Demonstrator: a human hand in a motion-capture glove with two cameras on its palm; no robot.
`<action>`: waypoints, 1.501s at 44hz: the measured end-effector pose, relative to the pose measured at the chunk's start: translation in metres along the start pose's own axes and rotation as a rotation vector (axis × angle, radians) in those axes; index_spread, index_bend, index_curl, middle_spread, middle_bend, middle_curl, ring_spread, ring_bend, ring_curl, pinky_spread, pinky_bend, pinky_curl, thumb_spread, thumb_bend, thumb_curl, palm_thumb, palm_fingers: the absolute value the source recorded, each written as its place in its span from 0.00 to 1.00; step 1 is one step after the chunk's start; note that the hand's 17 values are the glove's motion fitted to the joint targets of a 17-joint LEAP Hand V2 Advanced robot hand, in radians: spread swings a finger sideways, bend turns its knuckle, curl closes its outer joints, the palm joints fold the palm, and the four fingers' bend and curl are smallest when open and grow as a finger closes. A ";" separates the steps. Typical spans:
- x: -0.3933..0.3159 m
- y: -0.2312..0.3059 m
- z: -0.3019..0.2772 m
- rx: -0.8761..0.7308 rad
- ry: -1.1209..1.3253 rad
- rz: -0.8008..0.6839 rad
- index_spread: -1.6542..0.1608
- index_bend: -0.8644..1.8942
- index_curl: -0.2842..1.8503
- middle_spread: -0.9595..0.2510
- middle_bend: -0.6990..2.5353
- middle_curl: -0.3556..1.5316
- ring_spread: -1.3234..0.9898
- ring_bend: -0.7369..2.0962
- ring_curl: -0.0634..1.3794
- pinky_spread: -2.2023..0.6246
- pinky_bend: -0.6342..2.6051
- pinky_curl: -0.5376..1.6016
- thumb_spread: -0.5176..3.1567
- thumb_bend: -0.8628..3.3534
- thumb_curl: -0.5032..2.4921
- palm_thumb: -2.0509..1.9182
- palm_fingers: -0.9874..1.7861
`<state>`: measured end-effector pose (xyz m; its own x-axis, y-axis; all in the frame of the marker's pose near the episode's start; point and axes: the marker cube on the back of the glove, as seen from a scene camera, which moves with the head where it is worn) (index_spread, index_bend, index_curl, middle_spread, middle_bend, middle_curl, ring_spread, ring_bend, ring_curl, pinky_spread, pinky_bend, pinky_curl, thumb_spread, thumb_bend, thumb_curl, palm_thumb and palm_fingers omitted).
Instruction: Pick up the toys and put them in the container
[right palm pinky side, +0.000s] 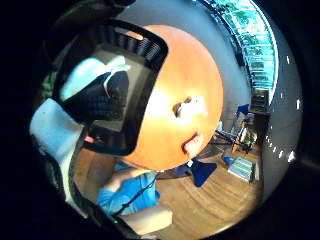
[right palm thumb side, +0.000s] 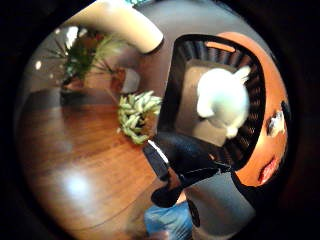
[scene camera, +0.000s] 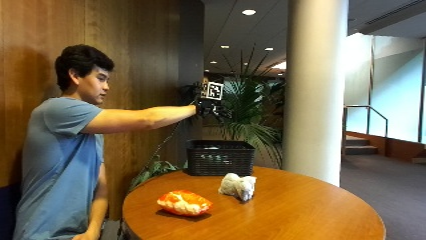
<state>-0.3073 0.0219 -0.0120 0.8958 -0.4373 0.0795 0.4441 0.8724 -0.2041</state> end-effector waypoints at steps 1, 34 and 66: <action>0.002 0.000 0.000 0.007 0.015 0.005 0.75 0.32 0.24 0.67 0.24 0.56 0.51 0.51 0.38 0.72 0.68 0.49 0.43 0.17 0.38 0.53 0.28; 0.112 0.073 -0.047 0.117 0.054 0.257 0.76 0.33 0.19 0.85 0.27 0.42 0.61 0.47 0.30 0.79 0.67 0.44 0.45 0.20 0.29 0.51 0.30; 0.353 0.216 0.097 0.005 0.138 0.490 0.76 0.33 0.18 0.83 0.27 0.39 0.62 0.48 0.29 0.79 0.67 0.42 0.44 0.20 0.27 0.51 0.30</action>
<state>0.1071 0.0776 0.0670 0.9881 -0.0004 -0.1541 -0.0277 0.9833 -0.1800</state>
